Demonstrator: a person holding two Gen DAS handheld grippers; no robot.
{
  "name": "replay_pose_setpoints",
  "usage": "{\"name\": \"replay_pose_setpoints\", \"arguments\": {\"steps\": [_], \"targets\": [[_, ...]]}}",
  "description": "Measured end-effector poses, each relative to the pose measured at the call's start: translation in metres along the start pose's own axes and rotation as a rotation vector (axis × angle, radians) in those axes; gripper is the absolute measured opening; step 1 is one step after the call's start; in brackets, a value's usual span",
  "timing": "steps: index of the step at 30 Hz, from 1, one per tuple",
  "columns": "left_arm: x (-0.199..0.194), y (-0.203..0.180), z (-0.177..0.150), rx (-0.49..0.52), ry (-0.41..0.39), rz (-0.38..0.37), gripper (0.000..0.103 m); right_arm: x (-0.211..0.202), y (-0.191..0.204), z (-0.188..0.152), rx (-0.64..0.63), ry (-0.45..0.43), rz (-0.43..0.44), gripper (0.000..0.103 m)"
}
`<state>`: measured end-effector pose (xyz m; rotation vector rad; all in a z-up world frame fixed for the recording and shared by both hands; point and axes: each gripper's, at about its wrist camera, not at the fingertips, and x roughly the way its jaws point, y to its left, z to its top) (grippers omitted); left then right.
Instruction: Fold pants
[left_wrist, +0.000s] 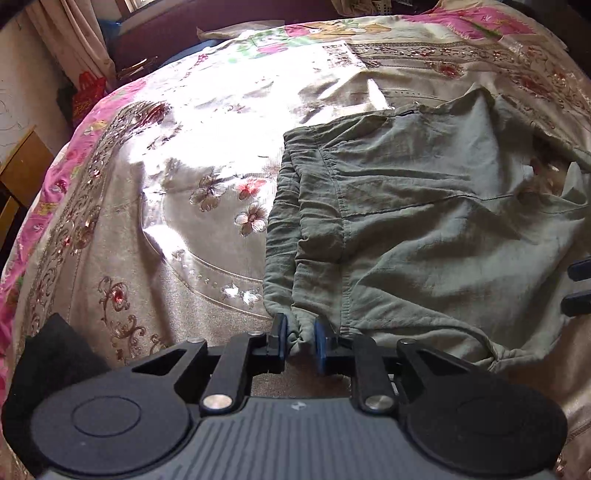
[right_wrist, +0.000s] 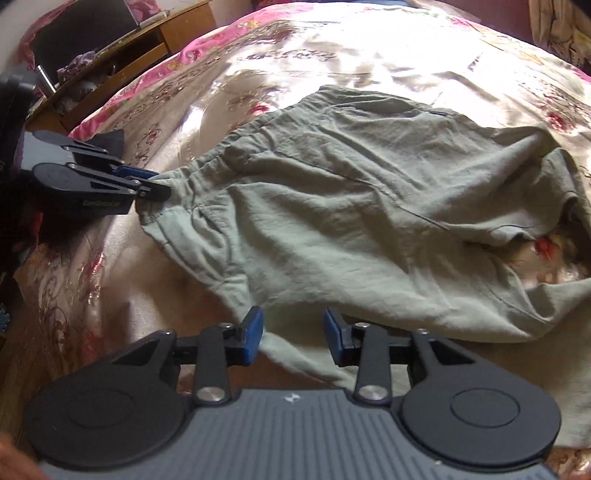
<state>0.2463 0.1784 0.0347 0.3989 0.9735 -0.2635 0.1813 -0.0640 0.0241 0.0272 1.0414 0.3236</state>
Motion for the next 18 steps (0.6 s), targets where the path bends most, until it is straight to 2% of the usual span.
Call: {"name": "replay_pose_setpoints", "arguments": {"steps": [4,8,11,14,15,18], "targets": [[-0.018,-0.032,0.019,0.012,0.03,0.116,0.036,-0.048,-0.072,-0.02,0.104,-0.051,-0.057,0.043],[-0.034,-0.075,0.035,-0.017,0.06,0.195,0.036,-0.081,-0.163,-0.048,0.204,-0.082,-0.207,0.045],[-0.038,-0.13,0.064,0.002,0.021,0.113,0.036,-0.098,-0.226,-0.063,0.258,-0.087,-0.312,0.045],[-0.026,-0.195,0.101,0.048,-0.055,-0.047,0.037,-0.108,-0.278,-0.073,0.269,-0.099,-0.386,0.048],[-0.019,-0.218,0.115,0.064,-0.08,-0.119,0.037,-0.109,-0.296,-0.078,0.258,-0.094,-0.392,0.049],[0.003,-0.265,0.136,0.138,-0.118,-0.269,0.037,-0.101,-0.325,-0.085,0.233,-0.066,-0.366,0.054]]}}
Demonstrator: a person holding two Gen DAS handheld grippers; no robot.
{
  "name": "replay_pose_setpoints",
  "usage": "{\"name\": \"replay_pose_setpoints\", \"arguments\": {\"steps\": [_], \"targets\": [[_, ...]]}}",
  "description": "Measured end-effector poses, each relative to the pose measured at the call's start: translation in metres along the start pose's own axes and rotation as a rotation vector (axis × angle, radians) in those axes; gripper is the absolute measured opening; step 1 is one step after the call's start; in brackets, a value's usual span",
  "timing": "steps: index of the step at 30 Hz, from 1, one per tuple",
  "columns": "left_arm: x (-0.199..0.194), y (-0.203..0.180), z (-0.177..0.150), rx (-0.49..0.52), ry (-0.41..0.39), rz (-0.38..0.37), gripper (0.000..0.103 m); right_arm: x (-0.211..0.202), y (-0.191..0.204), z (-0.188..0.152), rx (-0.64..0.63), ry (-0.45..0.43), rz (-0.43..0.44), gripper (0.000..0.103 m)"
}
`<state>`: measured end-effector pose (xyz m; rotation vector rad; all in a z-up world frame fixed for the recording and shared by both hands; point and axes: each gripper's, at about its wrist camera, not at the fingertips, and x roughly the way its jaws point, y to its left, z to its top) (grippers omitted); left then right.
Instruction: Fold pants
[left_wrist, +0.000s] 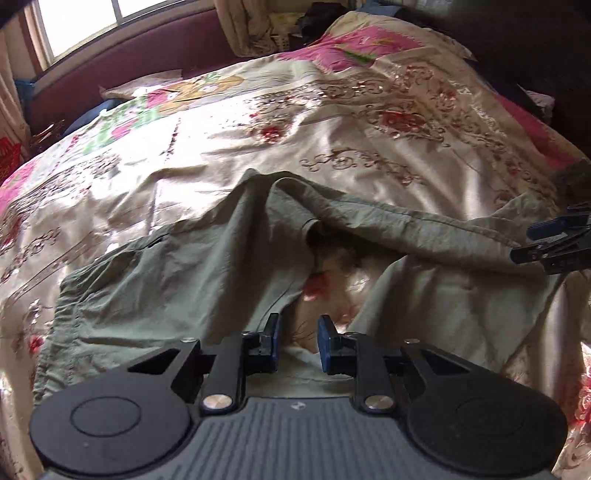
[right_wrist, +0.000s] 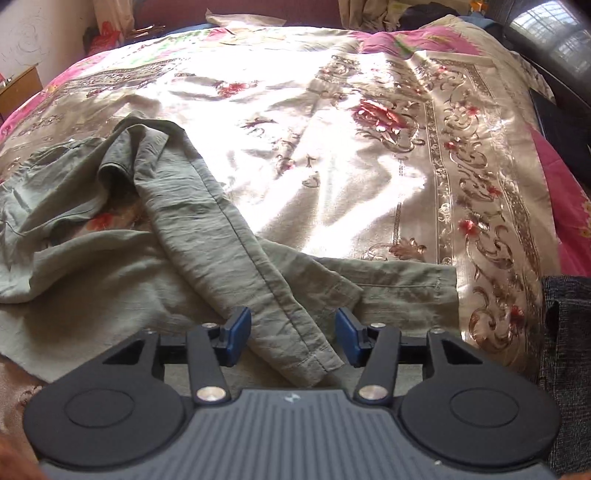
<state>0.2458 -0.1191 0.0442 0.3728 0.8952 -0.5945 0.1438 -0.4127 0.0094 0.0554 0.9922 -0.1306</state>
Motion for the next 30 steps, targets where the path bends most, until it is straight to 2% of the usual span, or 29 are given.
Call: {"name": "replay_pose_setpoints", "arguments": {"steps": [3,4,5,6,7,9,12,17,19,21,22,23,25,27,29,30], "targets": [[0.025,-0.027,0.012,0.088,0.0,-0.08,0.038,0.023,-0.003,-0.003,-0.062,0.065,0.027,0.053],[0.029,-0.032,0.015,0.108,-0.001,-0.09,0.038,0.027,-0.003,-0.005,-0.073,0.086,0.042,0.043],[0.034,-0.036,0.017,0.116,-0.001,-0.099,0.038,0.028,-0.002,-0.007,-0.083,0.092,0.05,0.026],[0.038,-0.041,0.02,0.121,0.002,-0.109,0.037,0.027,-0.001,-0.007,-0.096,0.102,0.058,0.017],[0.04,-0.042,0.022,0.121,0.002,-0.116,0.037,0.023,-0.003,-0.005,-0.088,0.121,0.079,0.01],[0.044,-0.048,0.029,0.126,-0.01,-0.125,0.037,0.011,-0.012,0.006,-0.037,0.142,0.129,0.008],[0.048,-0.053,0.042,0.137,-0.054,-0.15,0.037,-0.009,-0.033,0.033,-0.006,0.122,0.124,0.007],[0.065,-0.071,0.078,0.185,-0.154,-0.183,0.039,-0.025,-0.102,0.098,0.21,0.057,0.123,0.007],[0.077,-0.082,0.094,0.194,-0.198,-0.182,0.042,-0.02,-0.127,0.119,0.263,-0.007,0.046,0.007],[0.091,-0.093,0.105,0.203,-0.21,-0.185,0.048,-0.006,-0.147,0.134,0.272,-0.067,-0.073,0.009],[0.097,-0.098,0.109,0.207,-0.212,-0.183,0.048,0.004,-0.154,0.138,0.284,-0.08,-0.139,0.019],[0.101,-0.102,0.11,0.209,-0.21,-0.182,0.049,0.018,-0.164,0.14,0.327,-0.082,-0.203,0.033],[0.105,-0.107,0.109,0.22,-0.201,-0.177,0.049,0.04,-0.175,0.138,0.366,-0.051,-0.284,0.033],[0.103,-0.108,0.1,0.24,-0.195,-0.17,0.052,0.04,-0.17,0.124,0.367,-0.076,-0.241,0.031],[0.105,-0.107,0.088,0.269,-0.17,-0.147,0.054,0.034,-0.155,0.108,0.347,-0.073,-0.202,0.039],[0.106,-0.106,0.083,0.28,-0.158,-0.139,0.054,0.032,-0.148,0.101,0.335,-0.059,-0.199,0.04]]}}
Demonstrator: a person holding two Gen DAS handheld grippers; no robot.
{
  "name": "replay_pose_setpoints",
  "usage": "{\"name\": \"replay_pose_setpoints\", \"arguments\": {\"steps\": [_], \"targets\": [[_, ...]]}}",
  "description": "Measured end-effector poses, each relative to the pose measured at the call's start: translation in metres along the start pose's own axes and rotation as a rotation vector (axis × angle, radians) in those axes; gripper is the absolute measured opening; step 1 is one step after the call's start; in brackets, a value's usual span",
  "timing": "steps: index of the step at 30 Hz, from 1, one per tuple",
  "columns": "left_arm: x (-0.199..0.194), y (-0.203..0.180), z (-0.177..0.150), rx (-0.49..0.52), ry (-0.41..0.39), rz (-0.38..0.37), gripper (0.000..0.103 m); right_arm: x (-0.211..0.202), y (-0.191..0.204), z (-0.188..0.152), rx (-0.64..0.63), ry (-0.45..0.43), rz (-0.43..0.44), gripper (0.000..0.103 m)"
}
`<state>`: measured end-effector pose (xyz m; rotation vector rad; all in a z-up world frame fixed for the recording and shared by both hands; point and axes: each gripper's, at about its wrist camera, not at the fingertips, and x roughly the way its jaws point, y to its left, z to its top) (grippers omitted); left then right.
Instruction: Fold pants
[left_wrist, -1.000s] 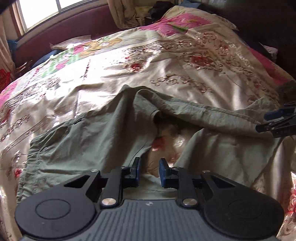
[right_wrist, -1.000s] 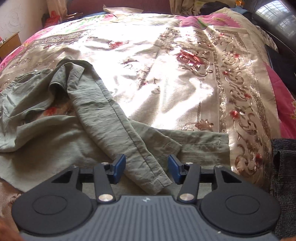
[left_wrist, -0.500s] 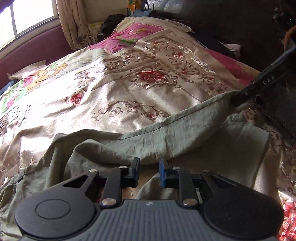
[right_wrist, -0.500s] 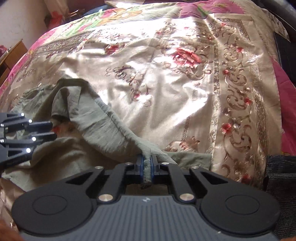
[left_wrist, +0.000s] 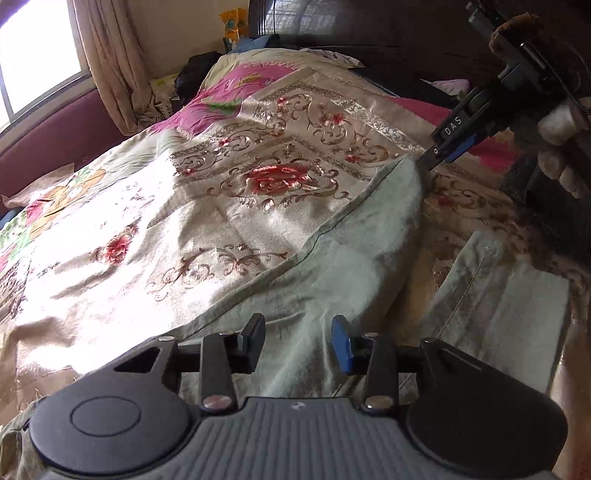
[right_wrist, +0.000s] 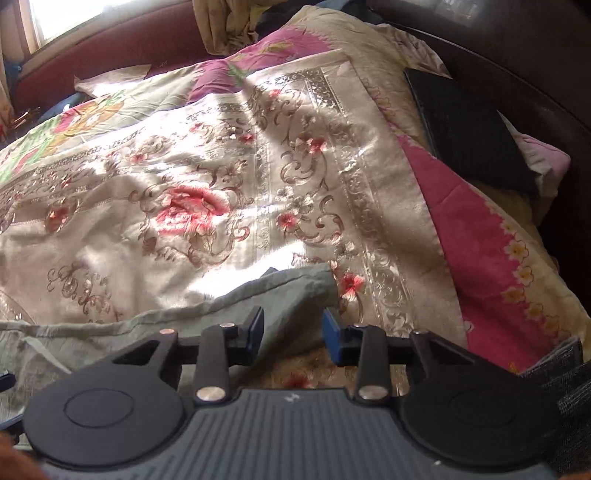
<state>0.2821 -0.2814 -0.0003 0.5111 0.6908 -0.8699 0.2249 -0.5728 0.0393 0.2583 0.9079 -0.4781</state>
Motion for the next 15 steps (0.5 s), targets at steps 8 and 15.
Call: {"name": "replay_pose_setpoints", "arguments": {"steps": [8,15], "targets": [[0.007,-0.006,-0.016,0.027,0.042,0.0,0.054,0.018,-0.015,-0.042,0.127,0.09,0.029,0.047],[0.014,-0.013,-0.006,0.024,0.023,-0.015,0.054,0.046,-0.015,-0.013,0.214,-0.041,0.083,0.045]]}}
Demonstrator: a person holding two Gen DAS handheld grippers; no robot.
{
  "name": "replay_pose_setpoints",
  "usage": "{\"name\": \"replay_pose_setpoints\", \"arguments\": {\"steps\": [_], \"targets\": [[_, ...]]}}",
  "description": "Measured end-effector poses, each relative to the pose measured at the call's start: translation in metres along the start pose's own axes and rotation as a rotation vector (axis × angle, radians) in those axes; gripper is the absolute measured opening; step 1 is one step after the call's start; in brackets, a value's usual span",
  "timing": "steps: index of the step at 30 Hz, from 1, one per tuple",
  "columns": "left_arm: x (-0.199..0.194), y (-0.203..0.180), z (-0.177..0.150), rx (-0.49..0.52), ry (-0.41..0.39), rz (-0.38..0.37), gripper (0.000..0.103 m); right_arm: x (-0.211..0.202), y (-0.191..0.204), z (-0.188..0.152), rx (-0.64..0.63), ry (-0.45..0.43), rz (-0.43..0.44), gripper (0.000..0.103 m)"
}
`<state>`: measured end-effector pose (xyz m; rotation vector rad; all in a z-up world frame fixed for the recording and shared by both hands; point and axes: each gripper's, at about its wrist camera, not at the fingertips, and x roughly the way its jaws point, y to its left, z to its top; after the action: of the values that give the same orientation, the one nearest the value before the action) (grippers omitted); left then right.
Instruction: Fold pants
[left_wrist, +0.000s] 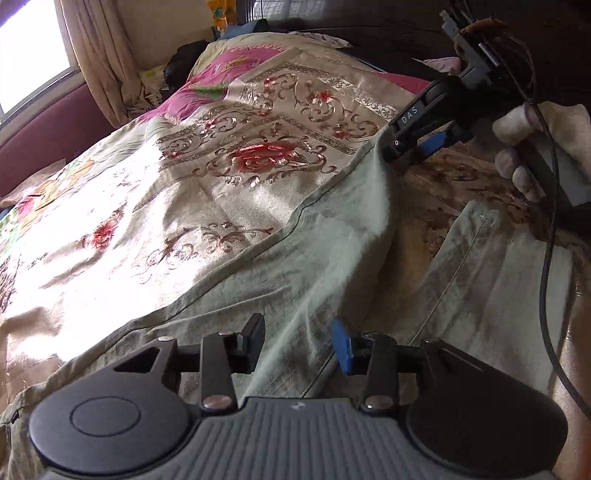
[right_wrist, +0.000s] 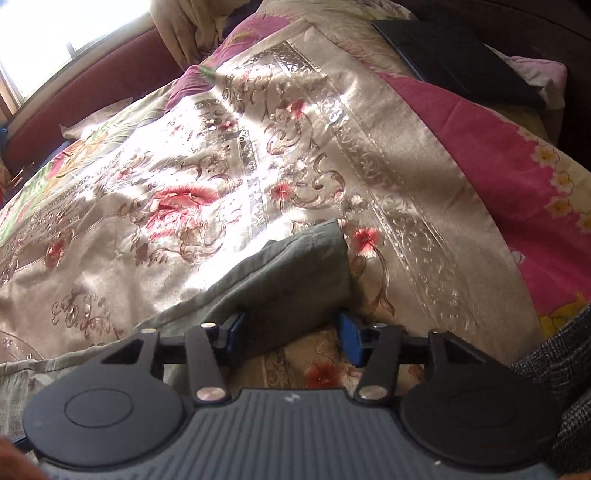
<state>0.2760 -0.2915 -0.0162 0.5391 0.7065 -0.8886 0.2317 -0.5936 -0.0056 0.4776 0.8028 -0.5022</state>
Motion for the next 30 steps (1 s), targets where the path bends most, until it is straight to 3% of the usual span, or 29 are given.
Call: {"name": "replay_pose_setpoints", "arguments": {"steps": [1,2,5,10,12,14,15,18,21,24,26,27,28,29,30], "targets": [[0.001,-0.002,0.002,0.008,-0.006,0.002,0.054,0.002,0.002,0.003,0.004,-0.001,-0.003,0.018],[0.002,-0.002,0.004,0.012,-0.013,0.003,0.054,0.003,0.003,0.008,0.023,0.012,0.006,0.002],[0.007,-0.001,0.011,0.007,-0.032,-0.002,0.054,-0.005,0.009,0.027,0.051,0.015,0.047,0.003],[0.016,-0.003,0.017,0.027,-0.053,0.032,0.054,-0.039,0.03,0.051,-0.107,-0.08,-0.142,0.004],[0.016,-0.005,0.015,0.05,-0.053,0.042,0.055,-0.045,0.026,0.047,-0.163,-0.072,-0.214,0.006],[0.011,-0.006,0.01,0.065,-0.049,0.041,0.055,-0.048,0.019,0.034,-0.202,-0.03,-0.289,0.023],[0.006,-0.007,0.006,0.071,-0.044,0.036,0.055,-0.053,0.014,0.024,-0.202,-0.009,-0.291,0.023],[-0.011,-0.009,-0.009,0.07,-0.023,0.003,0.055,-0.072,0.008,-0.013,-0.187,0.076,-0.16,0.022],[-0.027,-0.016,-0.023,0.06,0.004,-0.022,0.055,-0.084,0.009,-0.054,-0.156,0.189,-0.06,0.03],[-0.039,-0.027,-0.033,0.052,0.017,-0.041,0.055,-0.083,0.009,-0.089,-0.113,0.294,-0.015,0.041],[-0.042,-0.035,-0.037,0.051,0.027,-0.05,0.055,-0.083,0.011,-0.105,-0.138,0.313,-0.022,0.044],[-0.043,-0.039,-0.038,0.051,0.031,-0.053,0.055,-0.082,0.014,-0.111,-0.162,0.312,-0.033,0.044],[-0.043,-0.042,-0.039,0.049,0.034,-0.057,0.055,-0.084,0.015,-0.113,-0.175,0.307,-0.04,0.032],[-0.045,-0.045,-0.039,0.042,0.035,-0.065,0.055,-0.087,0.016,-0.113,-0.177,0.31,-0.048,0.007],[-0.046,-0.046,-0.038,0.027,0.037,-0.078,0.055,-0.091,0.014,-0.111,-0.153,0.317,-0.022,0.004]]}}
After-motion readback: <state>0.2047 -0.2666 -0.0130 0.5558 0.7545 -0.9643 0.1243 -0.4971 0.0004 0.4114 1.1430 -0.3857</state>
